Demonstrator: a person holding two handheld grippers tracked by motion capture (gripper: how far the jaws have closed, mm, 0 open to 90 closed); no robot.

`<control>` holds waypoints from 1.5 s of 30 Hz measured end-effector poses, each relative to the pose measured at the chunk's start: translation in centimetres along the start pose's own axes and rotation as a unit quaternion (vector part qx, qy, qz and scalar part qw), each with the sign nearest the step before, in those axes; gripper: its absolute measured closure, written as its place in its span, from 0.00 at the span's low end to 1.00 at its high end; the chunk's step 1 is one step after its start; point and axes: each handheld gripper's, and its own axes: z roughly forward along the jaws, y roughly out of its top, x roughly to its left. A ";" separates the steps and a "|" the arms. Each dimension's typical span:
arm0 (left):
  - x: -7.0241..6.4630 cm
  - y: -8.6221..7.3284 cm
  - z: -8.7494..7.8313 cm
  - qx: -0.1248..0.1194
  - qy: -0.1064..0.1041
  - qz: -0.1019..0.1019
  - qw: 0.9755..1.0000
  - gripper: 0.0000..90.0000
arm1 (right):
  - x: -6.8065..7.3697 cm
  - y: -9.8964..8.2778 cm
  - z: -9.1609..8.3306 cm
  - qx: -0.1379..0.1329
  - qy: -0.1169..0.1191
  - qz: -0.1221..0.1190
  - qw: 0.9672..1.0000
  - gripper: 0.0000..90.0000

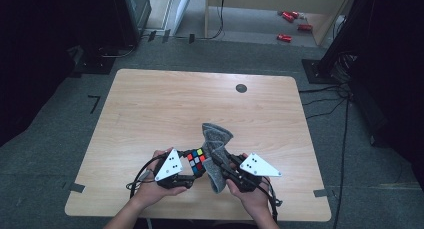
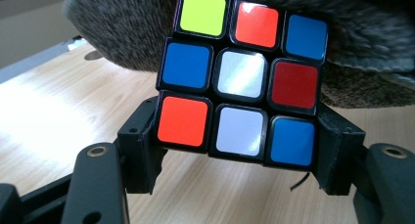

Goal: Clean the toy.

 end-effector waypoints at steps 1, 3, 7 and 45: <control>0.1 0.0 -0.2 -0.008 -0.007 -0.006 1.000 0.37 | -0.4 -0.2 0.0 0.003 -0.007 0.003 1.000 0.79; 0.3 0.1 -0.3 -0.014 -0.008 -0.008 1.000 0.37 | -1.0 -0.4 -0.1 0.008 -0.021 0.011 1.000 0.79; 0.3 0.0 0.0 0.000 0.005 -0.005 1.000 0.37 | -1.6 -0.4 -0.4 0.012 -0.039 0.012 0.999 0.79; 0.2 0.1 -0.2 -0.006 -0.004 -0.001 1.000 0.37 | -1.1 -0.2 -0.3 0.009 -0.021 0.031 0.999 0.79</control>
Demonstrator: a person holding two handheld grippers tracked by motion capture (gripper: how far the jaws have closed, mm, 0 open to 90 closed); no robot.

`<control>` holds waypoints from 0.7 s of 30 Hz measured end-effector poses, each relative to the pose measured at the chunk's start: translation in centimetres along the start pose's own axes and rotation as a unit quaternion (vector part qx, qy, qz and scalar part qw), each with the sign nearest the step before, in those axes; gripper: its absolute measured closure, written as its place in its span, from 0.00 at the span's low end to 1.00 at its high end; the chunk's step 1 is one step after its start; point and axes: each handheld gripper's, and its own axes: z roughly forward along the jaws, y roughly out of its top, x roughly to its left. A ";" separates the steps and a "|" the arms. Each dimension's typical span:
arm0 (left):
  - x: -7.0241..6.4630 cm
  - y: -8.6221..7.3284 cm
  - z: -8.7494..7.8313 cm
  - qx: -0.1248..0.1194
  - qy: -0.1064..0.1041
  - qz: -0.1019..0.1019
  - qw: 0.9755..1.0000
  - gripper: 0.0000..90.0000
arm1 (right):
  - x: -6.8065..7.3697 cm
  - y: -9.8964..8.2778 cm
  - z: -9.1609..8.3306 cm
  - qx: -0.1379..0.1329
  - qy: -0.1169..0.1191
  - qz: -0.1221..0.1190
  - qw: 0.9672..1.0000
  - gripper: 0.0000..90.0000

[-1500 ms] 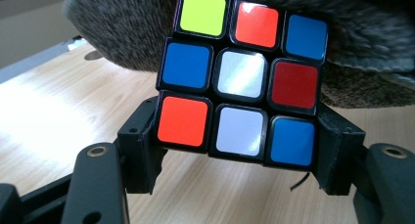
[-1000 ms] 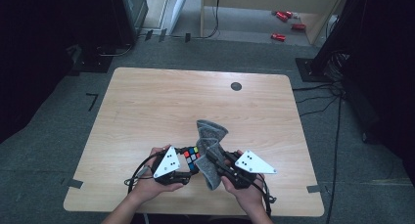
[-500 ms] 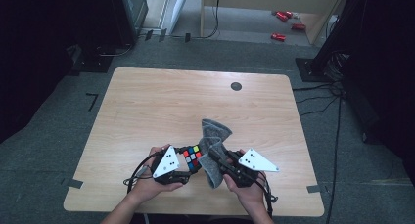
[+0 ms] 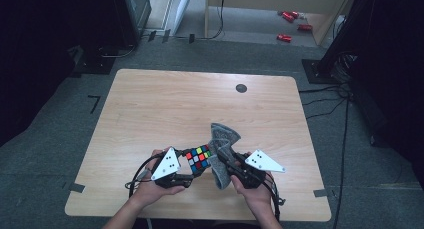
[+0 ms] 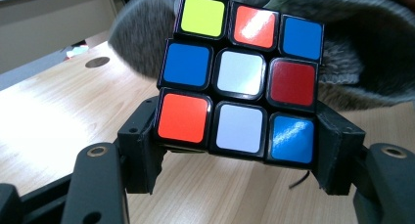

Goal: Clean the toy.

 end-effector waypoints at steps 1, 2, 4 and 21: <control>0.0 -0.1 0.1 0.004 -0.001 0.002 1.000 0.37 | 0.2 0.1 -0.1 -0.003 0.003 -0.002 1.000 0.79; -0.1 -0.1 0.2 0.009 0.002 0.006 1.000 0.37 | 0.5 0.3 -0.1 -0.008 0.009 -0.008 1.000 0.79; -0.2 -0.2 0.4 0.021 0.009 0.016 1.000 0.37 | 1.5 0.6 -0.2 -0.016 0.028 -0.020 0.999 0.79; -1.4 1.0 2.1 0.134 0.042 0.014 0.990 0.37 | 4.3 1.1 0.6 0.014 0.014 -0.117 0.993 0.79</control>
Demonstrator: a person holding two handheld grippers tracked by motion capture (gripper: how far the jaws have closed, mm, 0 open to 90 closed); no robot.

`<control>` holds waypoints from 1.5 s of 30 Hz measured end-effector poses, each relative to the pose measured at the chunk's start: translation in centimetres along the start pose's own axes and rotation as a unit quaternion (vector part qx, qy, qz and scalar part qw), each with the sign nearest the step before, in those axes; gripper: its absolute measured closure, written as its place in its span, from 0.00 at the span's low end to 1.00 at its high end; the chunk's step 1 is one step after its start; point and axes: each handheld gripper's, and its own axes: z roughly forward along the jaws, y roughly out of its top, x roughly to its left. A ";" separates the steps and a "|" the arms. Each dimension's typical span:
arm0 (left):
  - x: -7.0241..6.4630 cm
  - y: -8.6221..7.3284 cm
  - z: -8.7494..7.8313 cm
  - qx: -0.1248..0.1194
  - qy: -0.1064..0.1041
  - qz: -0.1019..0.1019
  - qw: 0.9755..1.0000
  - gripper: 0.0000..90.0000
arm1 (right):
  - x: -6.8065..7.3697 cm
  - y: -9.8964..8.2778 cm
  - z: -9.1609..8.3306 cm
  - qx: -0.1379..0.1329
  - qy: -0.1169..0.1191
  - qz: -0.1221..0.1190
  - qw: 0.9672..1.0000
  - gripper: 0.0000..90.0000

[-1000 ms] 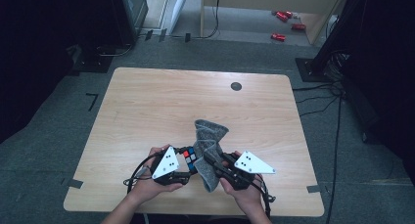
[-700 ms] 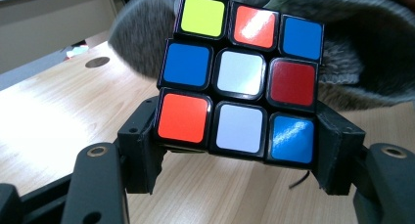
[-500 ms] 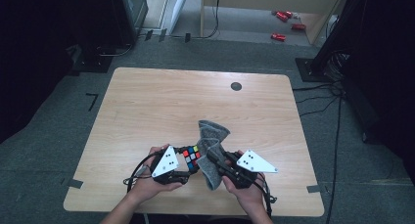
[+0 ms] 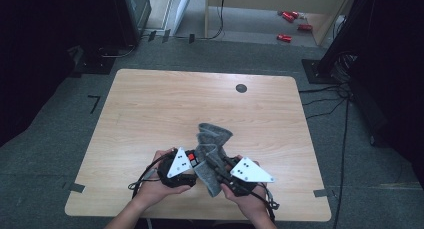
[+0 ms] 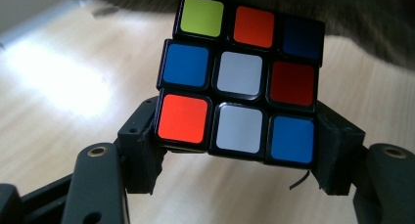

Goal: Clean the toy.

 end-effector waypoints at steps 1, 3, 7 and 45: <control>-0.3 0.3 0.0 0.009 0.000 0.005 1.000 0.37 | 0.5 -0.2 0.5 0.014 0.003 -0.011 1.000 0.79; -0.5 0.7 -0.1 0.019 0.003 0.006 1.000 0.37 | 1.0 -0.6 1.1 0.032 0.007 -0.024 0.999 0.79; -0.3 1.1 -0.6 0.031 0.005 -0.001 1.000 0.38 | 1.7 -0.8 1.6 0.054 0.003 -0.060 0.997 0.80; -0.1 0.6 -0.9 -0.003 -0.019 0.001 1.000 0.38 | 1.0 -0.8 0.7 0.035 -0.039 -0.086 0.995 0.79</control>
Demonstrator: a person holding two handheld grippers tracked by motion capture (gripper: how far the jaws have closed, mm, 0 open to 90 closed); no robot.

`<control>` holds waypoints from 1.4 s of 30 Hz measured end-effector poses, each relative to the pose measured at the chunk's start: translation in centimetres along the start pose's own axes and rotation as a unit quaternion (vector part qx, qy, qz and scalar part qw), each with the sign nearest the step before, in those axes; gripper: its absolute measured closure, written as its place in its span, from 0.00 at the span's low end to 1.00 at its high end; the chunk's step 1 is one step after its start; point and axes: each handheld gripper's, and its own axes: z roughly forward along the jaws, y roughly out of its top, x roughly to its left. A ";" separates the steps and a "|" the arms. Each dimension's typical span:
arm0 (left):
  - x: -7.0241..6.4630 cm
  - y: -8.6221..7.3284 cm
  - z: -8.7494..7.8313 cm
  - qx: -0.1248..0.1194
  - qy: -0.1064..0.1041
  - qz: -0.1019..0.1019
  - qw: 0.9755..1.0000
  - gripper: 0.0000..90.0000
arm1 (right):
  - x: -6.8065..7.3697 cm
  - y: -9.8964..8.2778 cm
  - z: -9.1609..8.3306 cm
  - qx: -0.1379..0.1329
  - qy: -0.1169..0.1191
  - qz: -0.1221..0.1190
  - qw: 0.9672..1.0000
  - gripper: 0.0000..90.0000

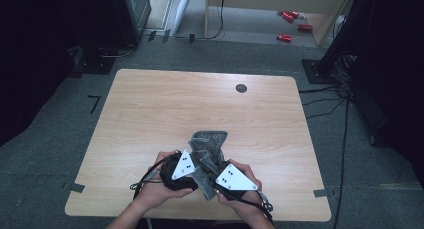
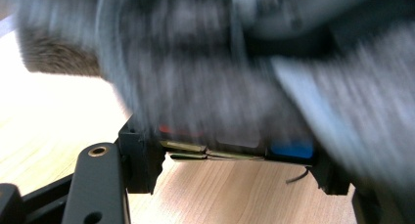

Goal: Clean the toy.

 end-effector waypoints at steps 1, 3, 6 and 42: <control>0.1 -0.1 0.0 0.000 -0.002 0.000 1.000 0.38 | -0.4 0.0 -0.1 -0.001 -0.007 0.004 1.000 0.79; 0.3 -0.3 0.0 -0.009 -0.006 -0.002 1.000 0.38 | -1.5 -0.2 -0.4 0.002 -0.030 0.029 0.999 0.80; 0.7 -0.6 -0.4 -0.047 -0.020 -0.010 0.999 0.38 | -2.8 -0.4 -1.0 0.003 -0.068 0.051 0.996 0.79; 3.4 -1.8 -3.3 -0.261 -0.072 -0.128 0.954 0.38 | -4.2 -2.6 -0.5 -0.029 0.017 0.197 0.980 0.79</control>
